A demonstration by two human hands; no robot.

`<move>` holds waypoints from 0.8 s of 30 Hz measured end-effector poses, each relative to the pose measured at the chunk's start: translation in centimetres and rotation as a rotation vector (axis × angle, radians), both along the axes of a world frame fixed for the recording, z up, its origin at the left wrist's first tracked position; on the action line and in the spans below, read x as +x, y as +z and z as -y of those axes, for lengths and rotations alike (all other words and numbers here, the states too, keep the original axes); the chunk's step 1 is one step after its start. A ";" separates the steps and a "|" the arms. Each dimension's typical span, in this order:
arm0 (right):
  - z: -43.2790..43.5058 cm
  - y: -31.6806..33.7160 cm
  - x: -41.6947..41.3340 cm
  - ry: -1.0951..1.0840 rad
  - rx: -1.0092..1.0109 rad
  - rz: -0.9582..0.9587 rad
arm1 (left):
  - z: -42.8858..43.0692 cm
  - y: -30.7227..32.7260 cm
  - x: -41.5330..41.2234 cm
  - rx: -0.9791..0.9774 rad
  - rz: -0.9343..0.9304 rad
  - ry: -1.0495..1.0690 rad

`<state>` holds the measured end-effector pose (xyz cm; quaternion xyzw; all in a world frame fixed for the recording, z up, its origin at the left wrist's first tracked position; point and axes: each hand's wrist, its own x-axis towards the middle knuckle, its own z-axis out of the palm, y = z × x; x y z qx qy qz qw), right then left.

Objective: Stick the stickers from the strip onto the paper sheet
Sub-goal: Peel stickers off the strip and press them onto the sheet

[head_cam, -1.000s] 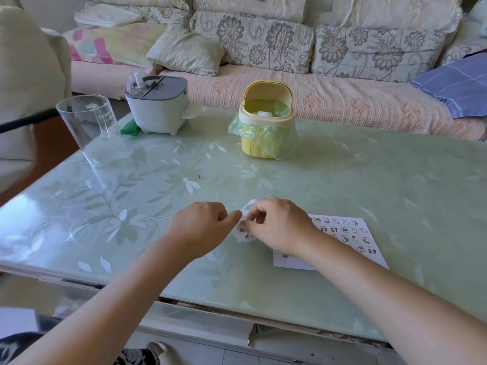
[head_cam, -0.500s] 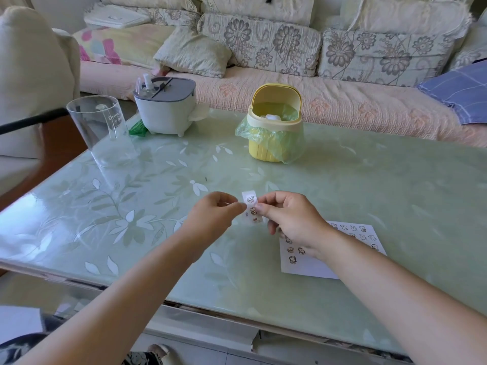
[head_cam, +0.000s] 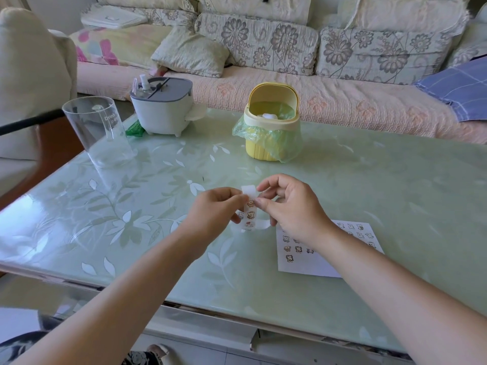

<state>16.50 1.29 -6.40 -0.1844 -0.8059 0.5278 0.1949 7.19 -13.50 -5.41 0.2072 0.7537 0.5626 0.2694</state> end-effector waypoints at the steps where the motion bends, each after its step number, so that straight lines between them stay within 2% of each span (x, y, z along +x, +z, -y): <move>1: -0.1 0.0 0.0 0.005 0.028 -0.009 | -0.1 0.1 0.1 0.000 0.002 0.002; 4: -0.4 -0.3 0.0 -0.001 0.106 -0.039 | -0.4 0.3 0.2 -0.009 -0.017 0.025; 13: -0.5 -0.3 0.2 -0.049 0.161 -0.021 | -1.0 0.6 0.5 -0.017 0.038 0.052; 24: 0.3 -0.3 0.6 -0.045 0.589 -0.096 | -1.0 0.1 0.2 -0.083 0.016 0.093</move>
